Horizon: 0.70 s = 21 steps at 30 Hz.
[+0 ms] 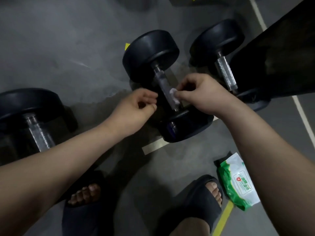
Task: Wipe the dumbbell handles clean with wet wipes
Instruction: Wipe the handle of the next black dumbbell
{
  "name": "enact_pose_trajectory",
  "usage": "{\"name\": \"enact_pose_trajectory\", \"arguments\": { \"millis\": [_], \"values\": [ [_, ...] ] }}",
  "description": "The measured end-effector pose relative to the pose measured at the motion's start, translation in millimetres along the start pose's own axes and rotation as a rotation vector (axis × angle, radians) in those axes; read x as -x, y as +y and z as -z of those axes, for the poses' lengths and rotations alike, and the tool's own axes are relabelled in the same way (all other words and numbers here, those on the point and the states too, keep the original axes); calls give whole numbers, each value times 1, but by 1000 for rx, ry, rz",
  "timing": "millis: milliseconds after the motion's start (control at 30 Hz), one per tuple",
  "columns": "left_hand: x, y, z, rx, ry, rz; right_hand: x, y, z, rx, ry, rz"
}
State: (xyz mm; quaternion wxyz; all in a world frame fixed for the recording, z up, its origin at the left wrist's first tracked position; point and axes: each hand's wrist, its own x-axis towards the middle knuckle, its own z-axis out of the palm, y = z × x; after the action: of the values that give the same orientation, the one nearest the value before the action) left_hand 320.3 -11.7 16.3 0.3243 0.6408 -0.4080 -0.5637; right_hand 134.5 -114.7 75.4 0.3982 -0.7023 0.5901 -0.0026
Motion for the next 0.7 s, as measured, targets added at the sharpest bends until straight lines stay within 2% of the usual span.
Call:
{"name": "enact_pose_trajectory", "arguments": {
  "millis": [100, 200, 300, 367, 467, 533, 700],
  "values": [
    [-12, 14, -1, 22, -18, -129, 11, 2, 6, -134, -21, 51],
    [-21, 28, -9, 31, -71, -197, 16, 4, 3, -164, -39, 50],
    [-26, 33, -15, 53, 19, -184, 20, 14, -4, -86, 107, 17],
    [-31, 32, -10, -112, 167, -268, 25, 26, -12, -50, 274, -29],
    [-39, 42, -2, -484, 269, -551, 30, 39, -31, -100, 451, -93],
    [-52, 47, -4, -602, 235, -673, 31, 39, -39, -108, 520, -100],
    [-70, 25, -21, -876, -11, -754, 33, 36, -45, -83, 579, -87]
  ]
}}
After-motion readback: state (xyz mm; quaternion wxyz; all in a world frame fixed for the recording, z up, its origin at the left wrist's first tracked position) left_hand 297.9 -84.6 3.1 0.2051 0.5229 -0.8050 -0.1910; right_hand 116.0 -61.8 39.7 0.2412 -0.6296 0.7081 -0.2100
